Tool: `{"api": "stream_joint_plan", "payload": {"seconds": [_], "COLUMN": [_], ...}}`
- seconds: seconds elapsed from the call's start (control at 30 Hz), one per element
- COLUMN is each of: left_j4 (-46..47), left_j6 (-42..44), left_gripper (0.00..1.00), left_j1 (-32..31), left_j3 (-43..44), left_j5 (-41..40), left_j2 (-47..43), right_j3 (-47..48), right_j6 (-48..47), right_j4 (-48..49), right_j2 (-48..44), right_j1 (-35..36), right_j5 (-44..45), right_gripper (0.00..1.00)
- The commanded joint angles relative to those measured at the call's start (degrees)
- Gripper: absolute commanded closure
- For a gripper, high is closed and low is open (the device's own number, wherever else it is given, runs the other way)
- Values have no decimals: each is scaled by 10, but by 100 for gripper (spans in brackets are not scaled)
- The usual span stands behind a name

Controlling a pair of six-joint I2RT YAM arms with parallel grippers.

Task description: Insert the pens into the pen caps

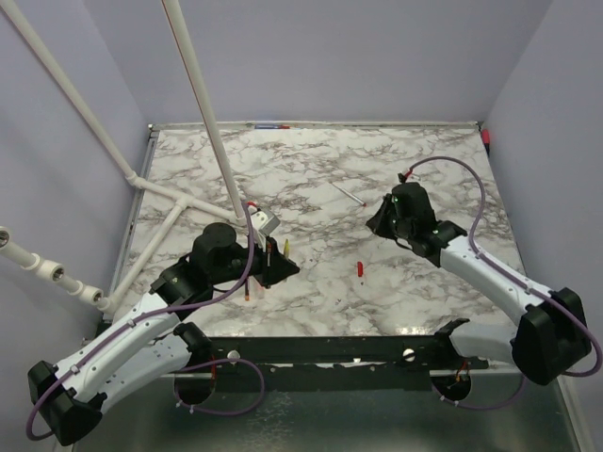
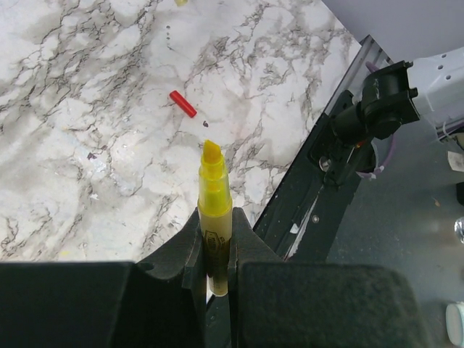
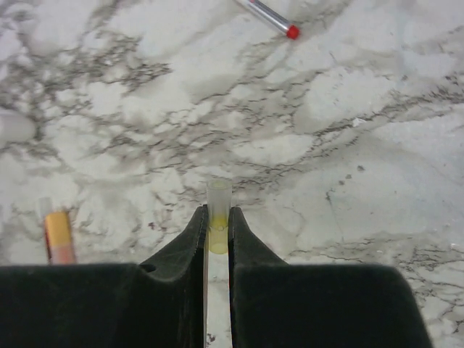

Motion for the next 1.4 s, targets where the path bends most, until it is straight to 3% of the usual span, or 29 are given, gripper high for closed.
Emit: {"api": "stream_joint_plan", "payload": {"seconds": [0.0, 0.3, 0.57, 0.8, 1.37], "left_j4": [14, 41, 98, 122, 172], "left_j6": [6, -11, -18, -17, -39], "left_gripper": [100, 100, 100, 100, 100], "left_j1": [0, 1, 0, 0, 1], "left_j3": [-7, -3, -10, -20, -47], "left_j5": [27, 72, 116, 167, 217], "left_j2": [1, 19, 15, -3, -58], "right_j3": [-5, 3, 4, 31, 19], "right_j6": [-52, -64, -41, -84, -86], "right_j4": [53, 153, 296, 350, 480], "right_j2": [-67, -177, -190, -162, -115], "right_j1": [8, 41, 90, 186, 279], "right_j5": [-96, -230, -306, -306, -309], "right_gripper": [99, 99, 99, 99, 100]}}
